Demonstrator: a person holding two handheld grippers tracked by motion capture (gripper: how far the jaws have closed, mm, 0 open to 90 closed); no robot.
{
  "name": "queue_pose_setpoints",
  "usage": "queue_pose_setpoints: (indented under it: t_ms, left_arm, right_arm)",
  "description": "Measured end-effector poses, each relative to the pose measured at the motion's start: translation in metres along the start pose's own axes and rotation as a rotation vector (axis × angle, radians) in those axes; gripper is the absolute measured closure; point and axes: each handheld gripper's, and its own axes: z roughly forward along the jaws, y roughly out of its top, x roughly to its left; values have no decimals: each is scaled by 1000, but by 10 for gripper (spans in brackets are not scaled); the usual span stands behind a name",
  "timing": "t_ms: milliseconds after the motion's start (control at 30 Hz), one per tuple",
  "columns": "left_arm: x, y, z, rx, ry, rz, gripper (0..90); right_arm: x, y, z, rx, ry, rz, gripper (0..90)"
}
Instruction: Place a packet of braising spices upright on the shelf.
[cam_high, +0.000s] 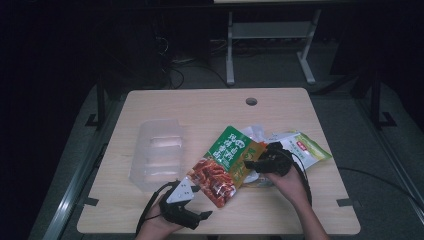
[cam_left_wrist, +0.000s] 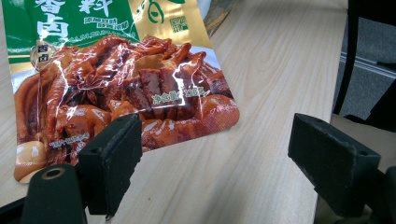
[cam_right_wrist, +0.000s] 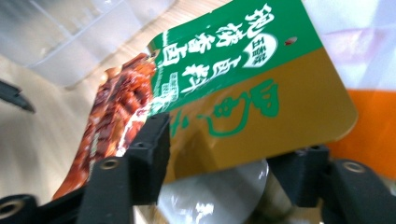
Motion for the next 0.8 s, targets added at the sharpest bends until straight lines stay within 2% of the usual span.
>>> queue_pose_setpoints:
  t_ms: [133, 233, 267, 367, 467, 600, 700, 800]
  left_arm:
    - [2, 1, 0, 5, 4, -1, 172]
    - [4, 1, -1, -1, 10, -10, 173]
    - [5, 1, -1, -2, 13, -11, 173]
    - [6, 2, 0, -4, 14, -22, 173]
    - [7, 3, 0, -7, 18, -27, 173]
    - [7, 6, 1, -18, 18, -43, 173]
    - [9, 11, 1, -22, 33, -54, 173]
    - [12, 16, 0, -31, 52, -56, 172]
  right_arm:
    - [0, 6, 8, -2, -11, 12, 586]
    - [-1, 9, 10, -7, 10, 39, 701]
    - [-2, 10, 10, -12, 13, 35, 758]
    - [-4, 10, 10, -25, 30, 24, 839]
    - [-2, 11, 6, -30, 37, 17, 888]
    - [3, 14, -1, -53, 41, -16, 893]
    - [7, 20, -14, -92, 63, -42, 895]
    - [13, 25, -25, -115, 74, -94, 895]
